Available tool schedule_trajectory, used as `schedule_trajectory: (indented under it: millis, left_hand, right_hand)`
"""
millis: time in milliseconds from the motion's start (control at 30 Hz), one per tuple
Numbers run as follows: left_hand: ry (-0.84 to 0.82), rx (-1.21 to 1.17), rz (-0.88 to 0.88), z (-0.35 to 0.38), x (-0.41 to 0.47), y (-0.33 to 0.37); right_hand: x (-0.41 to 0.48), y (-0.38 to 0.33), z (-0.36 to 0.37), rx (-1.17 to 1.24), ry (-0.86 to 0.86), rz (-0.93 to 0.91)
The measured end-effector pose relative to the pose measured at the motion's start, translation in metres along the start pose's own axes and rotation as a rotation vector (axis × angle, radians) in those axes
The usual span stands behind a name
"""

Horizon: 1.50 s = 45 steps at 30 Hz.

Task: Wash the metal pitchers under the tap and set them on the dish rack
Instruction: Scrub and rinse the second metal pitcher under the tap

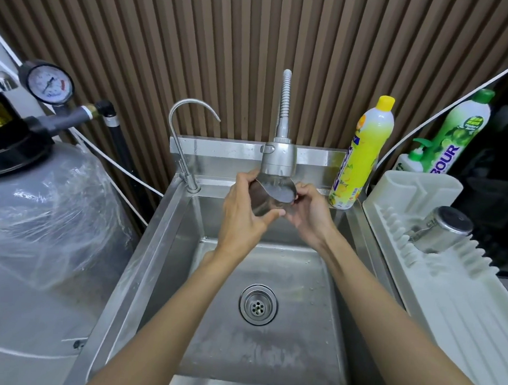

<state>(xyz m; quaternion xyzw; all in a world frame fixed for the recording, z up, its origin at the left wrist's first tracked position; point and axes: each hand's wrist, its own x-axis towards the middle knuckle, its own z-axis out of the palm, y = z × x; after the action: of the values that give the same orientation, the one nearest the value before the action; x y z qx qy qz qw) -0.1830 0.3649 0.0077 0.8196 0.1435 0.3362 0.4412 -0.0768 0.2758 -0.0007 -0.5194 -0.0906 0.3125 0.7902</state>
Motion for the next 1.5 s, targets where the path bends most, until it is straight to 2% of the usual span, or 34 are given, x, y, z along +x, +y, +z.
schedule_trajectory:
  millis: [100,200,300,367,467,567,800,933,1100,1233,1333,1500]
  left_hand:
    - [-0.006,0.006,-0.071,-0.001,-0.006,-0.002]
    - [-0.024,0.013,-0.184,0.004,-0.014,-0.006]
    - [-0.023,-0.115,-0.304,0.014,-0.019,-0.008]
    - [-0.05,-0.253,-0.377,0.021,-0.018,-0.01]
    - [-0.113,-0.508,-0.442,0.034,-0.015,-0.013]
    - [-0.122,-0.547,-0.453,0.043,-0.011,-0.016]
    - [0.087,-0.509,-0.342,0.04,-0.008,-0.019]
    - [0.19,-0.361,-0.255,0.028,-0.012,-0.025]
    - [0.054,-0.138,-0.078,0.001,-0.014,-0.028]
    - [-0.053,-0.066,-0.065,-0.01,-0.012,-0.032]
    - [-0.023,-0.014,-0.1,-0.008,-0.015,-0.033]
    - [-0.018,-0.156,-0.288,0.008,-0.022,-0.033]
  right_hand:
    - [-0.007,-0.003,0.002,-0.135,0.015,0.021]
    - [-0.009,-0.01,0.001,-0.281,0.105,0.123]
    - [-0.011,-0.02,-0.002,-0.393,0.181,0.16]
    - [-0.013,-0.027,-0.004,-0.492,0.202,0.097]
    - [-0.012,-0.035,-0.009,-0.761,0.183,-0.123]
    - [-0.007,-0.043,-0.01,-0.902,0.105,-0.25]
    - [0.0,-0.05,-0.012,-0.755,-0.187,-0.24]
    - [0.005,-0.036,-0.013,-0.713,-0.271,-0.17]
    - [0.003,-0.009,-0.022,-0.391,-0.319,0.013]
    - [-0.004,0.005,-0.025,-0.19,-0.347,0.077]
    - [-0.009,0.0,-0.023,-0.267,-0.304,0.072]
    - [-0.009,-0.02,-0.021,-0.648,-0.139,-0.041]
